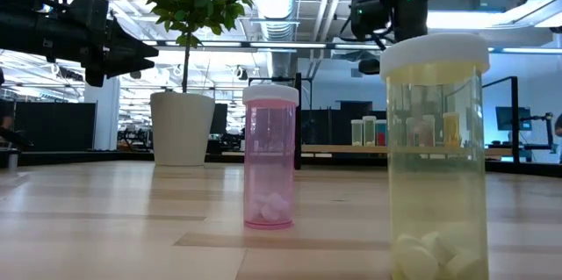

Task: Pick and place medicine bottles onto shelf by color
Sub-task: Put the right pink pill bottle on the shelf

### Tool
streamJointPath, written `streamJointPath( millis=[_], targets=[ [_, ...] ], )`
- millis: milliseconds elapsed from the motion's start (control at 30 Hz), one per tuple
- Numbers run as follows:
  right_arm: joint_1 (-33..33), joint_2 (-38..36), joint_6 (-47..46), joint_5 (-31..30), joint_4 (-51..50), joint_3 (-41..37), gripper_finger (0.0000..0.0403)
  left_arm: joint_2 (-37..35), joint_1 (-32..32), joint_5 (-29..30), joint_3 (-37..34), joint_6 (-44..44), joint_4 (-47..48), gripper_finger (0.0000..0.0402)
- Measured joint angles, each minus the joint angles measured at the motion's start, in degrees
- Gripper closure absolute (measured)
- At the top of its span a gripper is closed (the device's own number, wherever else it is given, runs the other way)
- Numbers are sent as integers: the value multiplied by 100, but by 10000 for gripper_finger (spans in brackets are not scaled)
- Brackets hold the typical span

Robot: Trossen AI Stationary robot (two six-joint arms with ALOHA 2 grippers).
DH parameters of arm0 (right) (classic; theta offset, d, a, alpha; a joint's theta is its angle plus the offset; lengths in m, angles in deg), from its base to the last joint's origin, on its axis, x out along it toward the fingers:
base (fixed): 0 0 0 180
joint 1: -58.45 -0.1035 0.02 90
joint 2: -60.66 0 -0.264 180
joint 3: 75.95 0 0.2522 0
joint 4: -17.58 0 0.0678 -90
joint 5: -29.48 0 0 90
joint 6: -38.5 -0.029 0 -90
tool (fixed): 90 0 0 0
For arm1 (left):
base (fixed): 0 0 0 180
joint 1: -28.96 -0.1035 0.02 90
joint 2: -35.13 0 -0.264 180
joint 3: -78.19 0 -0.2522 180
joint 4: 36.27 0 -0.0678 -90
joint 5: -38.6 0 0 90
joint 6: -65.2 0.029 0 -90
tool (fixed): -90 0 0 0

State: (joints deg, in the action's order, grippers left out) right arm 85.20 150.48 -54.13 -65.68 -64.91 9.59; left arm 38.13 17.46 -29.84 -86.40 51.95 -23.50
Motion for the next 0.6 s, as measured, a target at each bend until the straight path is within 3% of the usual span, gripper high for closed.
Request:
streamJointPath(
  millis=[233,600],
  targets=[
    [720,44,-150,200,565,0,268,0,0,0,-2,0,0,220],
    [926,430,-635,248,1075,4,257,0,2,0,0,0,0,220]
  ],
)
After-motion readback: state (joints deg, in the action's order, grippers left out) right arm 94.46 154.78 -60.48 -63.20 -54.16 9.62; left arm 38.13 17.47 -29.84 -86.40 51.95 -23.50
